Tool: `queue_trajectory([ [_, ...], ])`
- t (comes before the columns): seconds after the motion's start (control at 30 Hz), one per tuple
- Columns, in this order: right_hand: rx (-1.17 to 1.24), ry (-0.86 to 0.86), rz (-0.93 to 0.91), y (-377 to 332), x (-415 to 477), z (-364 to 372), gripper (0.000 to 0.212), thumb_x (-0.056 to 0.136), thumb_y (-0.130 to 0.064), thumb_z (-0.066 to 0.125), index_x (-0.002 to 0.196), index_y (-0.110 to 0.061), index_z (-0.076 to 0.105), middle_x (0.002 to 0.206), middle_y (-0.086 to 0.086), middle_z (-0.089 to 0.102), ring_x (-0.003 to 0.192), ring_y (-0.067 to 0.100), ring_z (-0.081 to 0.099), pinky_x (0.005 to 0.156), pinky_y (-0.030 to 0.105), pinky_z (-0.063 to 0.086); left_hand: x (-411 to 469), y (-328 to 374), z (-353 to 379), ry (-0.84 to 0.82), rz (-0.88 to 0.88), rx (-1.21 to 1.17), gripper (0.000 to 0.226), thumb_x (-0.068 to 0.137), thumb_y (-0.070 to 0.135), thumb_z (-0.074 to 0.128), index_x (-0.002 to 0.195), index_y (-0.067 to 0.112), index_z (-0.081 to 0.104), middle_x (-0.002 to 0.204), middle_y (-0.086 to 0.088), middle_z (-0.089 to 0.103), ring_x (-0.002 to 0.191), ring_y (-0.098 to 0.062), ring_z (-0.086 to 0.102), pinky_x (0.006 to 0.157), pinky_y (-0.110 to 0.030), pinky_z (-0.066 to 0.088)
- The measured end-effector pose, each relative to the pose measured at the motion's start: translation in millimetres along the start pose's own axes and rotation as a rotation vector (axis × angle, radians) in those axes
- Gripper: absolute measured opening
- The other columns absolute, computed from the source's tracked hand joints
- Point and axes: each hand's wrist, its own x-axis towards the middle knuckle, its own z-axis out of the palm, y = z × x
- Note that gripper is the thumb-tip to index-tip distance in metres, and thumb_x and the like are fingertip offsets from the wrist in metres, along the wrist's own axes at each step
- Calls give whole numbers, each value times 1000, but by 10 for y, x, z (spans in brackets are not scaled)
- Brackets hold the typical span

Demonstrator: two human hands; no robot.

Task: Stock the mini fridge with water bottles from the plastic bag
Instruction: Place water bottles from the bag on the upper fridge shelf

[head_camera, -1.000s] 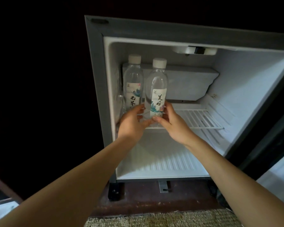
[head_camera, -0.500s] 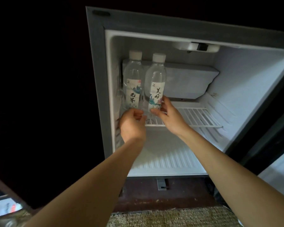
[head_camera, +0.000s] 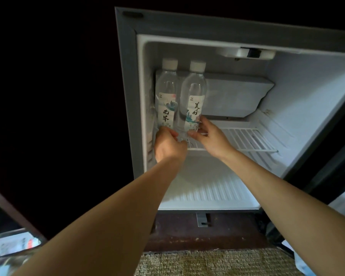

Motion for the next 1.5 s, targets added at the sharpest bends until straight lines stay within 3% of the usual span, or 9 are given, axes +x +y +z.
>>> queue_trajectory([
  [0.27,-32,22,19,20,20,1,51,87,-24,68,134,-19,50,126,0,63,117,16,58,103,43,44,-2,-15,-33,-41,30,-4,27,80,14,68,96,16,47,107,-9,59,98,-31,61,83,-42,54],
  [0.5,-131,78,11,15,-13,46,47,86,-35,67,130,-23,56,125,-4,65,117,16,59,98,37,46,34,-21,-111,-157,6,-90,28,82,8,69,103,13,51,95,-1,54,100,-26,61,89,-41,53],
  [0.63,-383,141,-12,28,-82,68,63,84,-54,62,138,-29,44,129,-4,62,118,22,58,88,34,48,13,-32,-181,-210,12,-108,33,85,8,64,116,11,54,105,-2,58,104,-24,59,94,-40,50],
  [0.8,-821,371,-39,67,-312,239,72,94,-56,40,146,-6,34,123,12,62,116,27,55,89,37,38,-99,-64,-416,-385,102,-160,24,91,4,54,113,13,58,112,-5,61,104,-16,58,98,-35,48],
  [0.9,-739,475,-54,71,-525,430,61,100,-46,34,146,-6,35,144,10,47,130,25,42,103,36,26,-278,-111,-574,-472,189,-153,28,91,-1,53,111,16,62,121,-1,61,112,-11,55,97,-26,45],
  [1.0,-685,476,-59,55,-662,563,53,101,-41,34,146,-13,36,150,1,39,137,21,33,117,39,9,-397,-104,-848,-549,30,-347,28,89,7,62,115,15,62,115,0,67,109,-12,63,92,-29,52],
  [1.2,-407,442,-31,-159,-1015,858,47,101,-36,38,145,-19,39,154,-5,30,147,14,12,117,38,-5,-571,-324,-1699,-604,-85,-329,20,89,22,62,109,20,67,103,1,73,97,-13,69,86,-29,54],
  [1.33,-201,338,-19,-366,-1332,1230,47,100,-34,40,143,-15,41,153,-1,33,142,12,25,118,33,16,-728,-682,-2234,-570,-123,-315,34,76,36,62,106,23,68,103,2,73,97,-14,70,83,-27,54],
  [1.5,207,228,53,-661,-1659,1758,30,100,-25,44,128,-19,54,127,-6,56,116,-4,51,97,15,41,-1006,-1198,-2659,-369,-242,-456,35,74,33,62,106,21,69,101,-1,73,96,-16,70,81,-25,57],
])
